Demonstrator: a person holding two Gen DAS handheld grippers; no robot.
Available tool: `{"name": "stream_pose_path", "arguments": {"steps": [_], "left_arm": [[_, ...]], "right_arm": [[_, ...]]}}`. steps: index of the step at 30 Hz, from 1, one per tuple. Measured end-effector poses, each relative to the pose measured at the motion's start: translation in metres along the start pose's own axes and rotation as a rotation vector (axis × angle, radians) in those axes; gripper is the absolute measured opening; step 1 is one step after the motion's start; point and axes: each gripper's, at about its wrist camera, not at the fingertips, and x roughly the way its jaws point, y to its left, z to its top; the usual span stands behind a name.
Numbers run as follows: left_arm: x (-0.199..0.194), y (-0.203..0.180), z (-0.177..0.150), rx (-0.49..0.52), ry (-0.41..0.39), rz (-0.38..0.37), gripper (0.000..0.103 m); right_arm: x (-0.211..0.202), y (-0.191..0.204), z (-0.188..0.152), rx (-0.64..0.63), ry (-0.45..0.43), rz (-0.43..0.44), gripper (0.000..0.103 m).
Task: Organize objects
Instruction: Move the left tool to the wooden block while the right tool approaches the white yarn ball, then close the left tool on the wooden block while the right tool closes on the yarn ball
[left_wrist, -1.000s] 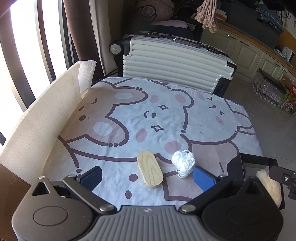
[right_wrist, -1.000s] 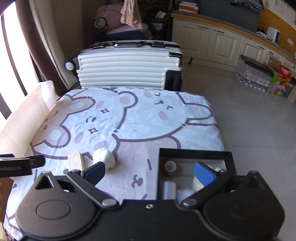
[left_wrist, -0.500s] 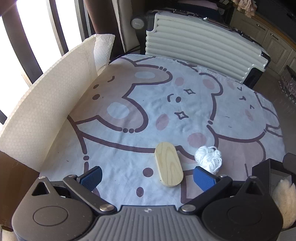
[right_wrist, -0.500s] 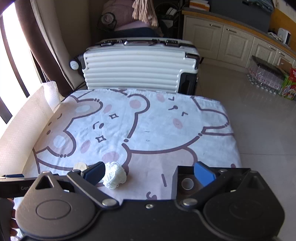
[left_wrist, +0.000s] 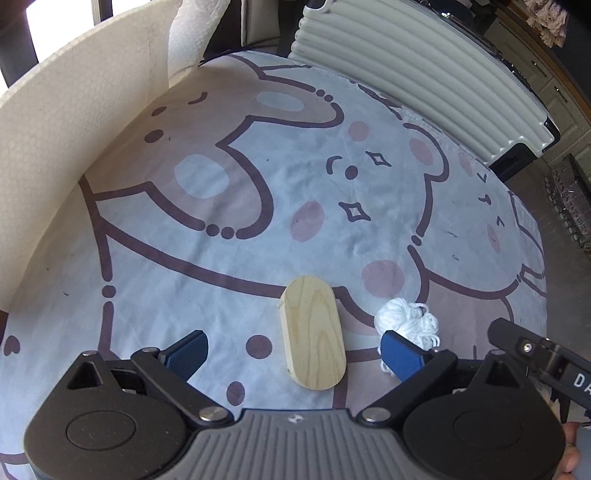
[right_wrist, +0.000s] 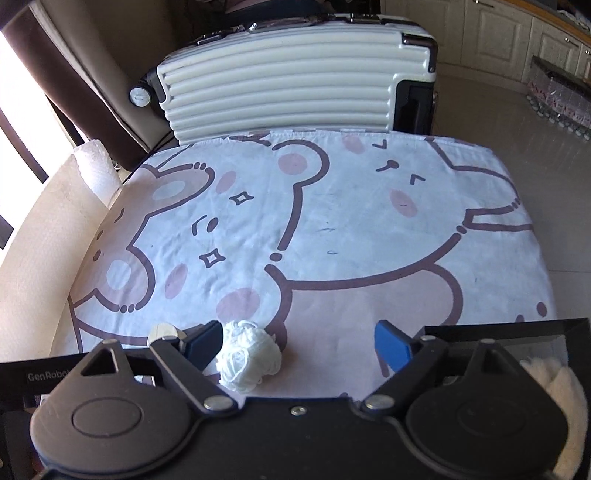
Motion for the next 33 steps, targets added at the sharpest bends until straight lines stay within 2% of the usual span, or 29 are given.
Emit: {"name": "stream_pose_path", "arguments": {"steps": [10, 12, 17, 22, 25, 27, 28, 30, 33], "left_arm": [[0.024, -0.009, 0.013, 0.079, 0.007, 0.084, 0.096], [0.029, -0.008, 0.016, 0.077, 0.012, 0.098, 0.096], [0.036, -0.001, 0.021, 0.016, 0.023, 0.071, 0.097], [0.040, 0.001, 0.023, 0.015, 0.023, 0.113, 0.097], [0.039, 0.002, 0.025, 0.018, 0.015, 0.129, 0.097], [0.038, 0.003, 0.025, 0.020, 0.008, 0.137, 0.098], [0.038, 0.003, 0.026, 0.022, 0.004, 0.138, 0.098], [0.036, 0.003, 0.026, 0.018, -0.002, 0.133, 0.098], [0.036, 0.002, 0.026, -0.003, -0.001, 0.098, 0.098]], "right_arm": [[0.052, 0.008, 0.001, -0.012, 0.108, 0.084, 0.082], [0.060, 0.009, 0.000, -0.013, 0.127, 0.088, 0.077], [0.074, 0.010, -0.002, -0.008, 0.173, 0.116, 0.076], [0.084, 0.013, -0.004, -0.011, 0.202, 0.140, 0.073], [0.088, 0.016, -0.005, -0.004, 0.222, 0.175, 0.065], [0.090, 0.019, -0.005, -0.006, 0.243, 0.211, 0.049], [0.090, 0.020, -0.006, -0.011, 0.251, 0.225, 0.046], [0.087, 0.024, -0.005, -0.030, 0.251, 0.221, 0.041], [0.079, 0.022, -0.001, -0.028, 0.222, 0.195, 0.039]]}}
